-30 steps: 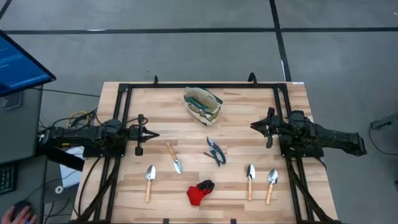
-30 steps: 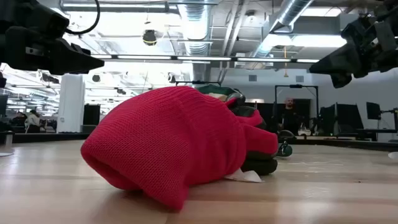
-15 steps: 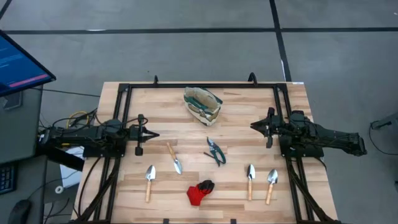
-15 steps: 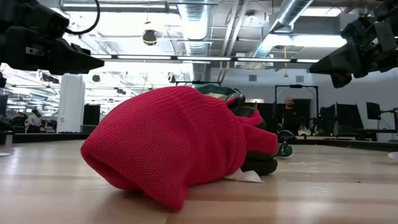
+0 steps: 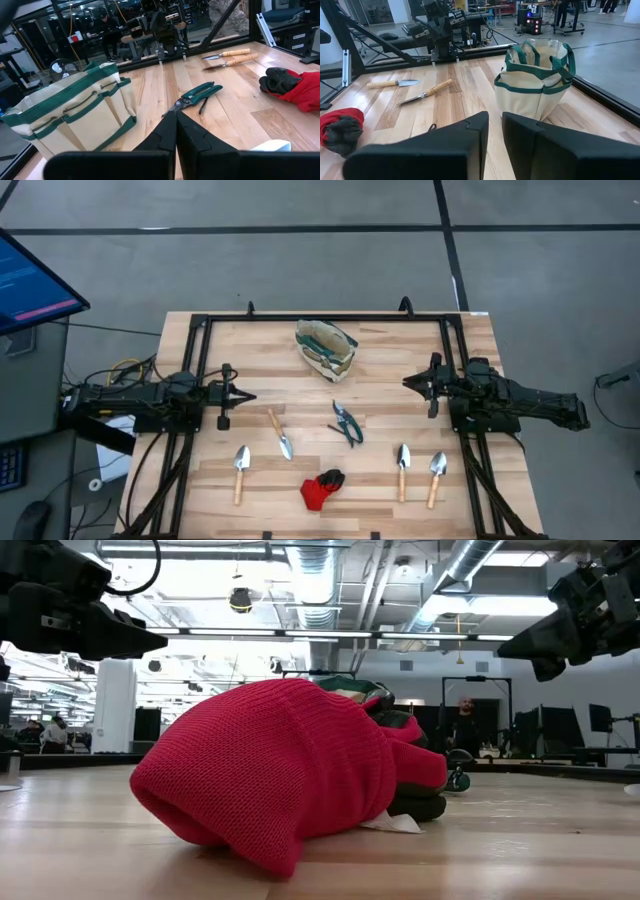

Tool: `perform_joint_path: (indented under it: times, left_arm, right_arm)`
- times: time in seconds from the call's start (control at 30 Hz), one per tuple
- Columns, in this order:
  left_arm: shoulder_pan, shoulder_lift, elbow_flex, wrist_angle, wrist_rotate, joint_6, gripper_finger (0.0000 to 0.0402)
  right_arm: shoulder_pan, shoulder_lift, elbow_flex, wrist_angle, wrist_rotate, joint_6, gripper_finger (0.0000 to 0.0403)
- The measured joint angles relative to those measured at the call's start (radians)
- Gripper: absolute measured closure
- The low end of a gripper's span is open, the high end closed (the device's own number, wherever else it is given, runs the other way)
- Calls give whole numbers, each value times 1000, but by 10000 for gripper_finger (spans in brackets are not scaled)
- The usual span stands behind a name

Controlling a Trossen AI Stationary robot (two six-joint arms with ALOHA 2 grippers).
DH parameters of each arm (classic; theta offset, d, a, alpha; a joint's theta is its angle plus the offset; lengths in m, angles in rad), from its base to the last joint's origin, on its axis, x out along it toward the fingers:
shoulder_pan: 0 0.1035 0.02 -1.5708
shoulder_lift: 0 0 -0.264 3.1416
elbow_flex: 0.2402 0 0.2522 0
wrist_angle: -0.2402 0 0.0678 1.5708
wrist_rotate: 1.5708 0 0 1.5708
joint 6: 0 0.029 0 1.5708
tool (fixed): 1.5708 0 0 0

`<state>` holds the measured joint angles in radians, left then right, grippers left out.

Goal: Pick & Place Garden tools in Gardening bag

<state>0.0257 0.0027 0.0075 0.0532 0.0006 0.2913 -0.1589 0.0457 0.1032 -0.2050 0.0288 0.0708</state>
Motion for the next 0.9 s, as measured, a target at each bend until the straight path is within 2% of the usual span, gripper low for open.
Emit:
perform_joint_path:
  times: [0.5, 0.63, 0.9]
  left_arm:
    - [0, 0, 0, 0, 0, 0, 399]
    - [0, 0, 0, 1, -101, 0, 399]
    - [0, 0, 0, 8, -163, 0, 399]
  right_arm:
    - [0, 0, 0, 0, 0, 0, 352]
    - [0, 0, 0, 0, 0, 0, 352]
    - [0, 0, 0, 0, 0, -1, 352]
